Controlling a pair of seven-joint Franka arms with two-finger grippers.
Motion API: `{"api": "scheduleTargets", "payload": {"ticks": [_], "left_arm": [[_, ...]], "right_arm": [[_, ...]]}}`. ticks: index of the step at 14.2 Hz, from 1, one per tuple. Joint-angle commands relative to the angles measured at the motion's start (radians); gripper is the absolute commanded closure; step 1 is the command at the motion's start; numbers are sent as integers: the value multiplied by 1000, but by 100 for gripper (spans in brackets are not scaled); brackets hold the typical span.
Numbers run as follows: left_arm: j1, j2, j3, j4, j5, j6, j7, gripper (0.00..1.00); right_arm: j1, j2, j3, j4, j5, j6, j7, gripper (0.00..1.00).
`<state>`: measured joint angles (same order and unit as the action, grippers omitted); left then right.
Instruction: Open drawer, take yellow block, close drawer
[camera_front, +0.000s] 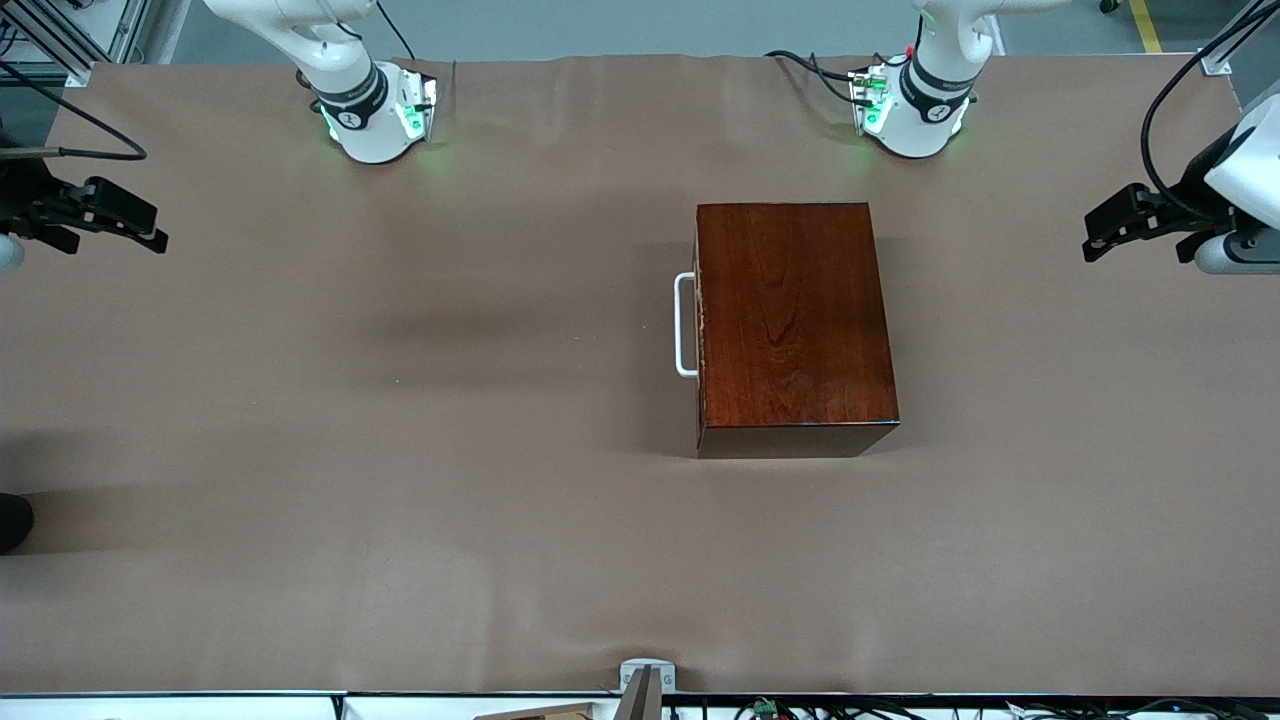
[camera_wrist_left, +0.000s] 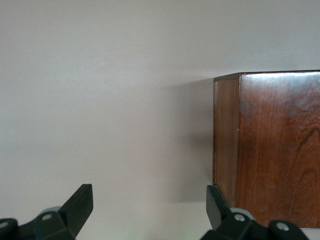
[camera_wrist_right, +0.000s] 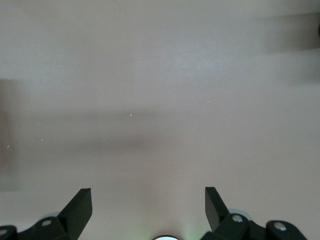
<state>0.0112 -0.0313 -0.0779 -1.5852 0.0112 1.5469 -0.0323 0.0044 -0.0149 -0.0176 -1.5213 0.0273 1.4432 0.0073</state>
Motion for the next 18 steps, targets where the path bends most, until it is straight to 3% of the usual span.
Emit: {"api": "scheduleTargets", "payload": {"ticks": [1,10,13,18], "left_arm": [[-2,-7,4,-6,-8,10,-6,0],[-25,27,-39,-6,-42,36,-44,0],[-28,50,-127,36,-43,44,-79,0],[-103,197,-351,171,-40,29,-475,0]], "right_arm": [[-20,9,10,21,13,-14,-16,0],[-21,10,10,19,13,-14,-23,0],[-21,10,10,19,13,-14,-23,0],[-21,10,10,19,13,-14,-23,0]]}}
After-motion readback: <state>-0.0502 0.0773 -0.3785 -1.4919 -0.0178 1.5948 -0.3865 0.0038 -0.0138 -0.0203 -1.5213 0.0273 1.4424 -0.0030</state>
